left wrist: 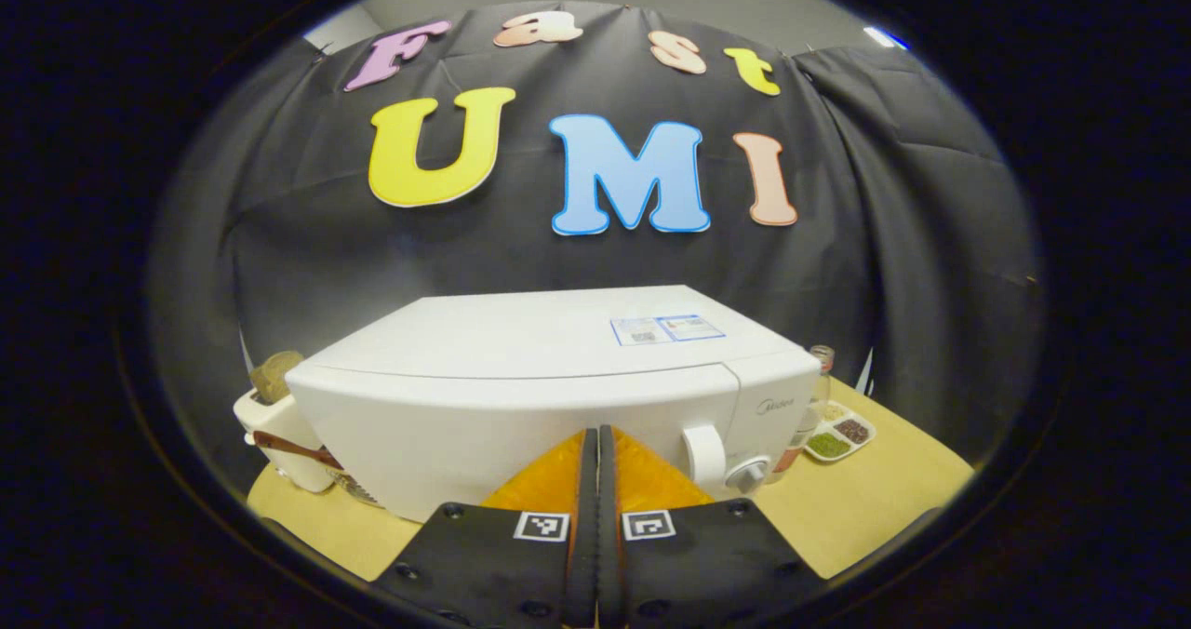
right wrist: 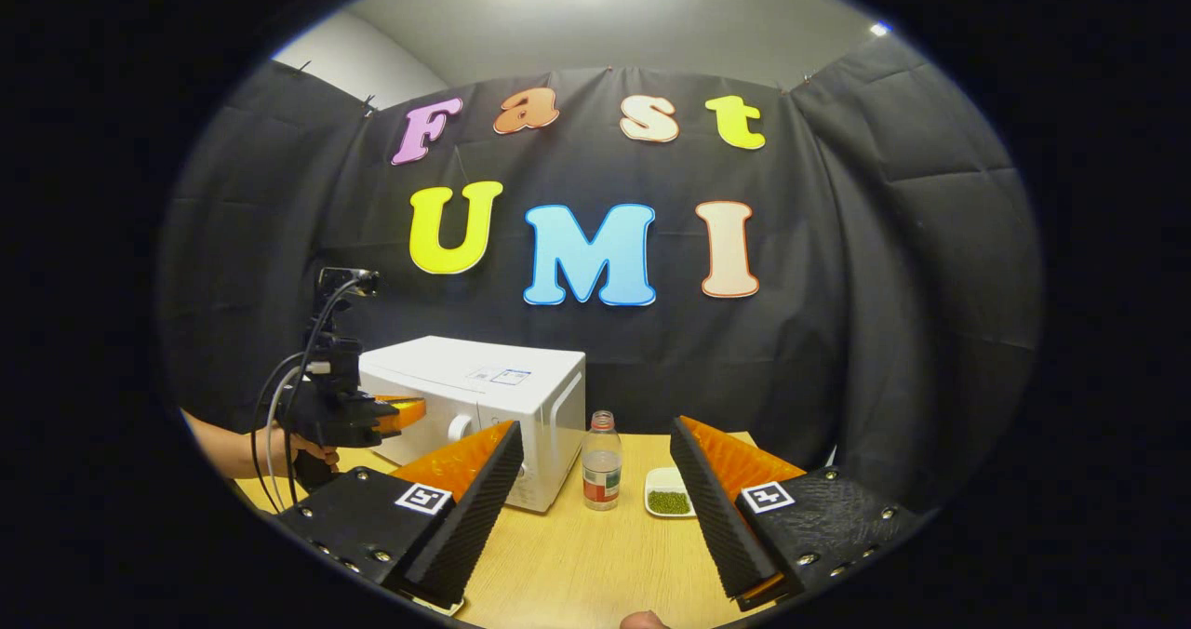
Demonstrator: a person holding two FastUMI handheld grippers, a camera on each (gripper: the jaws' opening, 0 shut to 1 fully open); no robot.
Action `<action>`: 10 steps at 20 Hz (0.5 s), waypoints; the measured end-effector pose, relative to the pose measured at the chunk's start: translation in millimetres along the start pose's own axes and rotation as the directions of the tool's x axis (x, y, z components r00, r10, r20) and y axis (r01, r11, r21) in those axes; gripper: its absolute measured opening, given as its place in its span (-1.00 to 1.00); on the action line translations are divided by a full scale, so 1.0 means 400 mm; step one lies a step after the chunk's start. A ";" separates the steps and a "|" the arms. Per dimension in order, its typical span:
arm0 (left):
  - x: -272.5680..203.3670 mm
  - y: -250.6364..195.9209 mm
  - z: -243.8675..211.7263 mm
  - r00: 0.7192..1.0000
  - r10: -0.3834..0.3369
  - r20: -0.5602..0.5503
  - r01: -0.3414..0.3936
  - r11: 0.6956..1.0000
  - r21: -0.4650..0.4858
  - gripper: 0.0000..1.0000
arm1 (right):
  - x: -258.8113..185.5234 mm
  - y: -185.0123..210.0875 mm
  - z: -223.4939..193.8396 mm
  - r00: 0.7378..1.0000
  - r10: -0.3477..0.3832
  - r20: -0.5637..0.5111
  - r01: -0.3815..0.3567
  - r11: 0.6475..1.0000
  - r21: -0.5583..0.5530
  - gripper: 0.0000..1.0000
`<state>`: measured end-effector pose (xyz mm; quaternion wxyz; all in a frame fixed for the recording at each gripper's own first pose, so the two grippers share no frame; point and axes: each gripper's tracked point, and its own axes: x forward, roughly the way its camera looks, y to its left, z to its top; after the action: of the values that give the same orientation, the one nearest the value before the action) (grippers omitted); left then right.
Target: Open the microwave oven with the left hand, put the food in, and close the microwave oven.
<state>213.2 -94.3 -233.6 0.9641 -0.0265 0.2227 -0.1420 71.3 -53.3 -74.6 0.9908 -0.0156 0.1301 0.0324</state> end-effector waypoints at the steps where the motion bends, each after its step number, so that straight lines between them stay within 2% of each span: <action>1: -0.031 0.001 0.016 1.000 -0.002 0.013 0.002 1.000 -0.001 -0.87 | -0.001 0.012 0.000 1.000 0.004 0.000 -0.004 1.000 0.009 0.95; 5: -0.145 0.014 0.085 0.997 0.001 0.080 0.000 1.000 -0.011 -0.87 | -0.005 0.042 0.016 1.000 0.004 0.011 -0.004 0.999 0.038 0.95; 10: -0.307 0.079 0.133 0.991 0.045 0.124 -0.044 0.999 -0.010 -0.87 | -0.010 0.096 0.029 1.000 0.008 0.020 -0.009 0.999 0.031 0.94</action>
<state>139.0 -29.4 -137.8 0.9790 -0.0338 0.1632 -0.1176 67.7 -15.0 -63.2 0.9921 0.0007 0.1207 0.0348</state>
